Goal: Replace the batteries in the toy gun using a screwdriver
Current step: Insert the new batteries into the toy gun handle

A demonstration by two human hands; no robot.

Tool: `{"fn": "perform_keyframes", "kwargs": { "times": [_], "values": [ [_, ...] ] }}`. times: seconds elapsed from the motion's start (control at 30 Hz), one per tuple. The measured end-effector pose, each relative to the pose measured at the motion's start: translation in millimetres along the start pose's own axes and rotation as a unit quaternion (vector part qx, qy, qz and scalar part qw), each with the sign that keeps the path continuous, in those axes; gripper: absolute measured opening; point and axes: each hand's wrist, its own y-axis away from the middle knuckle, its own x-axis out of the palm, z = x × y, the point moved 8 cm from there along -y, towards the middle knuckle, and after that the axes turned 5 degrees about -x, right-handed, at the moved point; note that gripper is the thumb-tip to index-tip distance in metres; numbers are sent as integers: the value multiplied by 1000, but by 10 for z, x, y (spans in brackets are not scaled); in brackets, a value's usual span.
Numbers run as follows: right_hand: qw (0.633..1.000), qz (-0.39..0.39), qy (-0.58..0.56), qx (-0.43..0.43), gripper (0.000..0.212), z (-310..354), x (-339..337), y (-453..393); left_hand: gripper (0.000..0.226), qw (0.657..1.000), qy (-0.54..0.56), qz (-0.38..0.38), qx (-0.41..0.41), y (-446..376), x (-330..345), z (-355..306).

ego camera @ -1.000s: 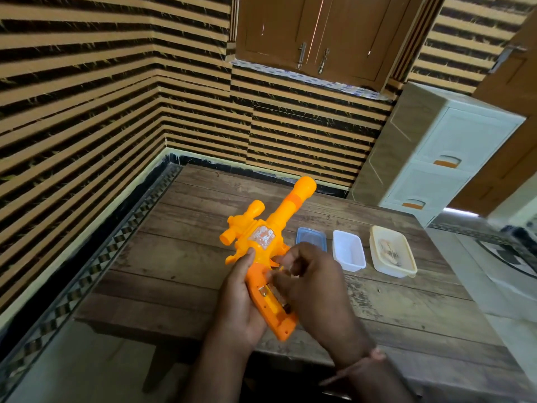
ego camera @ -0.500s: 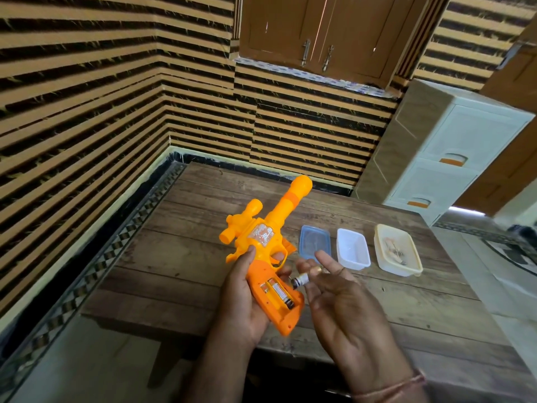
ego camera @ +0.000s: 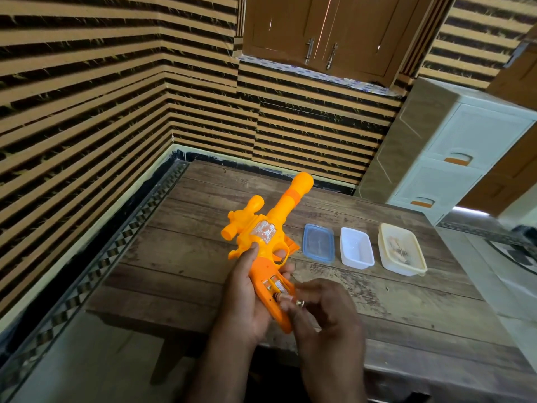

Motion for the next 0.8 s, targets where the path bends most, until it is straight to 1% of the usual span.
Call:
{"fn": "perform_keyframes", "kwargs": {
  "times": [0.03, 0.07, 0.1, 0.17, 0.2, 0.27, 0.37, 0.43, 0.5, 0.53, 0.6, 0.63, 0.7, 0.8],
  "values": [
    [997, 19, 61, -51, 8, 57, 29, 26, 63, 1000, 1, 8, 1, 8, 18, 0],
    [991, 25, 105, -83, 13, 81, 48, 52, 60, 1000, -1, 8, 6, 12, 22, -5],
    [986, 30, 129, -97, 17, 90, 60, 62, 56, 1000, -4, 7, 12, 16, 28, -16],
    [985, 37, 140, -96, 18, 79, 71, 66, 49, 1000, -10, 4, 28, 27, 30, -51],
    [988, 50, 125, -81, 15, 49, 77, 65, 47, 999, -12, 3, 33, 26, 27, -64],
    [992, 82, 88, -33, 11, -38, 94, 60, 45, 999, -9, 14, 34, 29, 36, -83],
    [990, 120, 64, 27, 20, -129, 108, 15, 47, 1000, -8, 11, 22, 44, 22, -80],
    [985, 144, 14, 98, 27, -223, 123, -29, 51, 1000, -20, 20, 7, 52, 34, -58],
    [966, 160, -70, 193, 24, -301, 148, -59, 52, 999, -21, 26, 18, 44, 39, -73],
    [949, 161, -116, 245, 23, -345, 161, -52, 51, 999, -12, 30, 30, 31, 37, -88],
    [911, 162, -179, 335, 32, -425, 223, 13, 49, 999, -5, 34, 42, 32, 61, -91],
    [902, 162, -182, 357, 37, -439, 245, 37, 48, 999, -11, 37, 36, 40, 82, -68],
    [892, 162, -181, 382, 37, -457, 280, 75, 48, 998, -21, 50, 16, 50, 126, 2],
    [877, 143, -205, 411, 41, -497, 313, 83, 44, 998, -13, 52, 39, 44, 124, -23]
  ]
}}
